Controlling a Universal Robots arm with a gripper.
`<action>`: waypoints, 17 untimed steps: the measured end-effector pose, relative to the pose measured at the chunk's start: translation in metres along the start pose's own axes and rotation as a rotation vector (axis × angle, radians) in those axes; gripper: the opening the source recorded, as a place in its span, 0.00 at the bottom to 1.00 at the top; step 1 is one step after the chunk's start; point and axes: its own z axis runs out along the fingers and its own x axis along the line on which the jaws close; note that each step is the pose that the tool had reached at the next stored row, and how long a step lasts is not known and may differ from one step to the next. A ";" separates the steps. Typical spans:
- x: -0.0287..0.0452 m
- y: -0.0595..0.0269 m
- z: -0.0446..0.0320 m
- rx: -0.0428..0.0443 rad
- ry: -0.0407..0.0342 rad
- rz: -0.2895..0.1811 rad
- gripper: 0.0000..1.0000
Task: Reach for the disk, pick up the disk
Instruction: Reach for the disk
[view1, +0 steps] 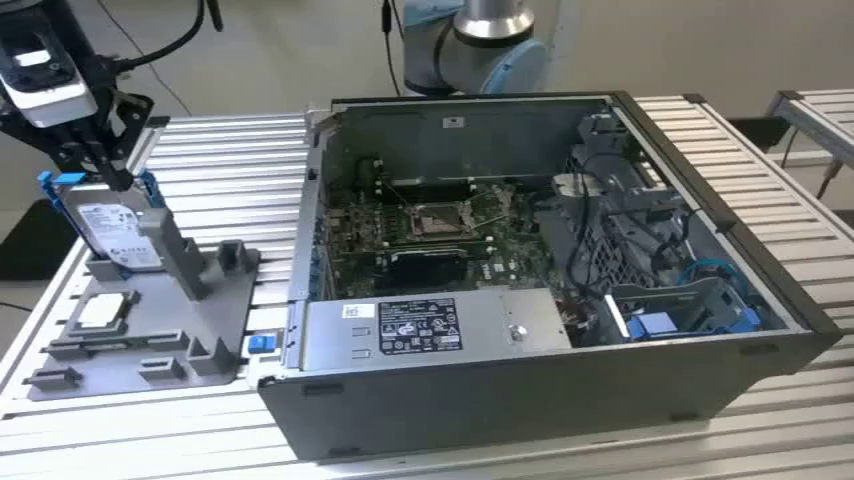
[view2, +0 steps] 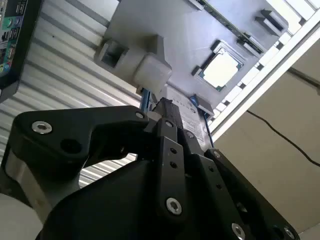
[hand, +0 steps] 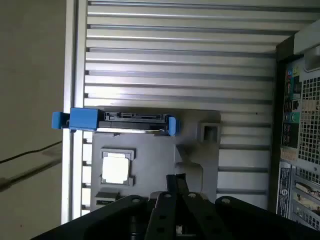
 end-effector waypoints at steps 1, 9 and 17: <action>0.0000 0.0000 0.0000 -0.0004 0.0001 0.000 0.00; 0.0000 0.0000 0.0000 -0.0040 0.0000 0.000 0.00; 0.0000 0.0000 0.0000 -0.0113 -0.0002 0.000 0.00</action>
